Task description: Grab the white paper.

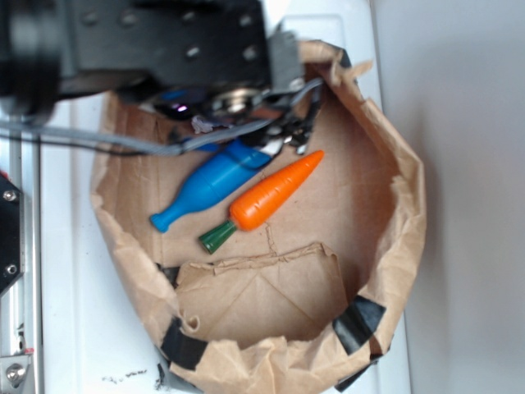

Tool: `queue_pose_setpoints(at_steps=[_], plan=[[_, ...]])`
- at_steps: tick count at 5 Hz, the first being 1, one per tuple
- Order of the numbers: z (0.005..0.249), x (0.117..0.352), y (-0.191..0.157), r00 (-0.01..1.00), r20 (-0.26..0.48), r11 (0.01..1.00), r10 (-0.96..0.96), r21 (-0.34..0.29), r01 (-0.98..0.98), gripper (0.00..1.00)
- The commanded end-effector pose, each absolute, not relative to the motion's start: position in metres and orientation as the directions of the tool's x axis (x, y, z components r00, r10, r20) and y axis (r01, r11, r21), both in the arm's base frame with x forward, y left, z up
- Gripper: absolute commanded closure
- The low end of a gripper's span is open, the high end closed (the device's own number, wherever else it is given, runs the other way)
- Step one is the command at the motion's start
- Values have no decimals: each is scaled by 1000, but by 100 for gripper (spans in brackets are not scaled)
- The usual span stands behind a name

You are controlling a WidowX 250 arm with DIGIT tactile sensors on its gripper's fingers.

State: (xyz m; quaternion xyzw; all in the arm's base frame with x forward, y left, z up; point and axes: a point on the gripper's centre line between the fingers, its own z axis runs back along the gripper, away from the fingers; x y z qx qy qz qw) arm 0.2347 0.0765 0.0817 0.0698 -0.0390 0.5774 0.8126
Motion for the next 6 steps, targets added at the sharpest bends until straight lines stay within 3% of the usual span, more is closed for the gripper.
queue_pose_setpoints(at_steps=[1, 6], plan=[[74, 217, 90, 275, 228, 271, 934, 52, -961, 0], [27, 264, 87, 128, 346, 150, 929, -36, -988, 0]])
